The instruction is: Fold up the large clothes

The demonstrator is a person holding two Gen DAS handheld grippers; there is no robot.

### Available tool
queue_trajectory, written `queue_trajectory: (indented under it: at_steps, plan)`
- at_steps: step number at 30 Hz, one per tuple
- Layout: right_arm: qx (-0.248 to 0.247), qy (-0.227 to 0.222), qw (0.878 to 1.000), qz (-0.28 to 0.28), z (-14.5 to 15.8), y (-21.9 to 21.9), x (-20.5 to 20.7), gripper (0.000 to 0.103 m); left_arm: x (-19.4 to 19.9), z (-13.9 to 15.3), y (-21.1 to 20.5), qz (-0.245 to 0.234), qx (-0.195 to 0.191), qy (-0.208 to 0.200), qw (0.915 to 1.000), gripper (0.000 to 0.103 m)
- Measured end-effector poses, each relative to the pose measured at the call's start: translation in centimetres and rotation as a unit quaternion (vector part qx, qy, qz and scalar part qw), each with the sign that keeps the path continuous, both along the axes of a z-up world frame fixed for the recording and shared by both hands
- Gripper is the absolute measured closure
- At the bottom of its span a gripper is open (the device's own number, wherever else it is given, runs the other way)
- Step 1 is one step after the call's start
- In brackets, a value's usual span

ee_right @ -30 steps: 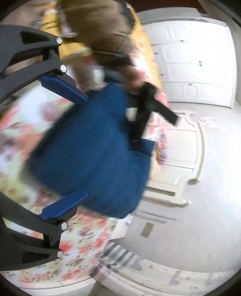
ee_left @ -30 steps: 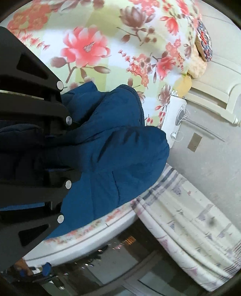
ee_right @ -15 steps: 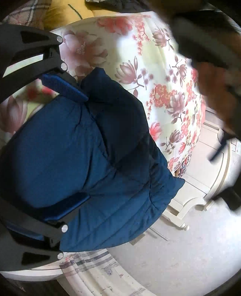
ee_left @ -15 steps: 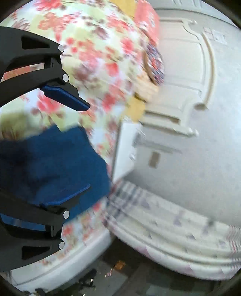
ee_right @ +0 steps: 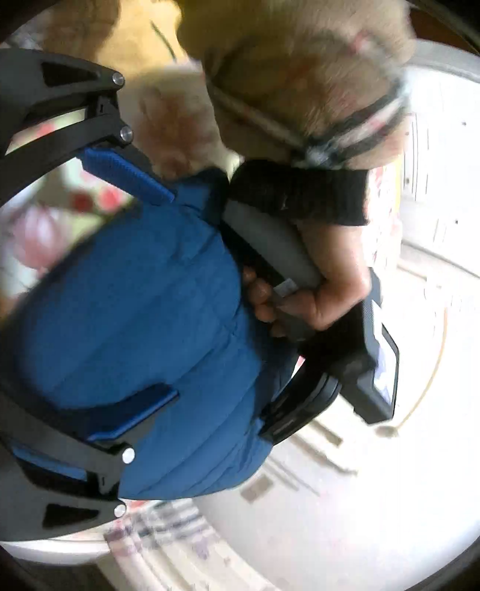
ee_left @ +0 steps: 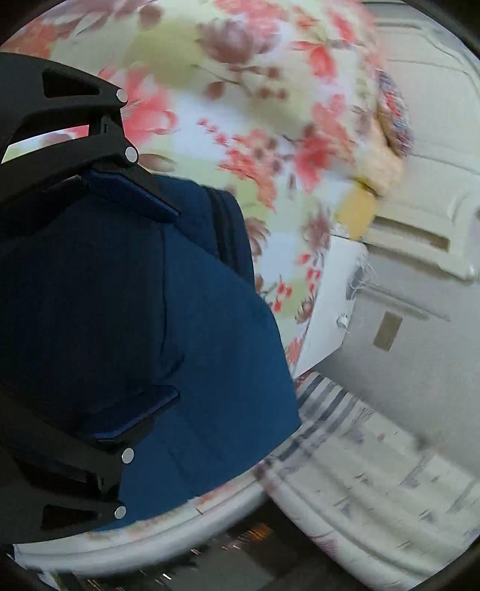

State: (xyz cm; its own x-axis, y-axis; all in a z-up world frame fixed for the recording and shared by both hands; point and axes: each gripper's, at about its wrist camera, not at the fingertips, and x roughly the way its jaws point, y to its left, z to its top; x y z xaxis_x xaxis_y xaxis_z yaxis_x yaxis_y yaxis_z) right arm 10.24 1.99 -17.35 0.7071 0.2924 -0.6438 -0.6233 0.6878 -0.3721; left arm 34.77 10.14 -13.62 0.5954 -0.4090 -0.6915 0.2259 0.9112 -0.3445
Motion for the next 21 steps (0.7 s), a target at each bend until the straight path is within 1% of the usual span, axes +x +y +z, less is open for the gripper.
queue_trajectory:
  at_steps: [1,2,3,5,6,7,8,10,11,12,13,14,16,17,18,19,20,21]
  plan:
    - [0.031,0.011,0.999,0.012,1.2,-1.2,-0.1,0.017,-0.2,0.1,0.0,0.000,0.011,-0.006,0.9999,0.010]
    - [0.062,0.019,0.998,0.016,2.5,-2.7,0.2,0.021,-0.5,0.2,-0.3,0.000,0.030,-0.018,0.9994,0.009]
    - [0.088,0.018,0.996,0.005,3.8,-4.4,0.9,0.023,-0.8,0.2,-0.5,0.003,0.036,-0.023,0.9991,0.009]
    - [0.119,0.000,0.992,-0.031,5.6,-7.4,2.8,0.030,-1.0,0.3,-0.7,0.013,0.044,-0.032,0.9984,0.007]
    - [0.135,-0.007,0.989,-0.057,6.4,-9.2,4.4,0.032,-1.0,0.3,-0.8,0.018,0.047,-0.036,0.9981,0.006]
    - [0.155,-0.004,0.984,-0.085,7.1,-11.0,6.8,0.040,-1.2,0.3,-0.7,0.021,0.047,-0.040,0.9979,0.006]
    - [0.170,0.003,0.979,-0.109,7.5,-12.3,8.9,0.049,-1.3,0.4,-0.9,0.024,0.047,-0.043,0.9977,0.006]
    - [0.208,0.025,0.965,-0.160,8.2,-14.5,14.0,0.056,-1.3,0.3,-0.8,0.025,0.044,-0.042,0.9978,0.005]
    - [0.234,0.040,0.956,-0.171,8.5,-15.3,16.5,0.057,-1.3,0.3,-0.7,0.024,0.043,-0.041,0.9979,0.005]
    - [0.246,0.047,0.952,-0.175,8.6,-15.5,17.8,0.057,-1.2,0.2,-0.7,0.024,0.043,-0.040,0.9980,0.005]
    - [0.257,0.057,0.947,-0.182,8.7,-15.4,20.3,0.057,-1.3,0.3,-0.8,0.024,0.043,-0.041,0.9979,0.005]
    - [0.254,0.059,0.948,-0.184,8.8,-15.0,21.4,0.057,-1.3,0.3,-0.8,0.025,0.044,-0.042,0.9979,0.005]
    - [0.209,0.060,0.959,-0.183,7.9,-13.0,24.5,0.057,-1.2,0.2,-0.7,0.025,0.044,-0.042,0.9978,0.005]
    - [0.163,0.078,0.966,-0.187,6.3,-11.5,26.5,0.056,-1.2,0.1,-0.7,0.024,0.042,-0.041,0.9980,0.005]
    - [0.133,0.098,0.968,-0.191,4.8,-10.6,27.6,0.055,-1.1,0.1,-0.5,0.026,0.040,-0.040,0.9981,0.005]
    - [0.095,0.133,0.967,-0.194,2.3,-9.8,29.3,0.055,-1.1,0.0,-0.3,0.032,0.034,-0.038,0.9982,0.005]
    - [0.095,0.148,0.965,-0.196,1.5,-9.8,30.2,0.053,-0.9,-0.2,-0.1,0.034,0.029,-0.032,0.9985,0.005]
    - [0.101,0.161,0.962,-0.197,1.5,-10.0,30.7,0.053,-0.7,-0.4,0.0,0.033,0.024,-0.025,0.9989,0.005]
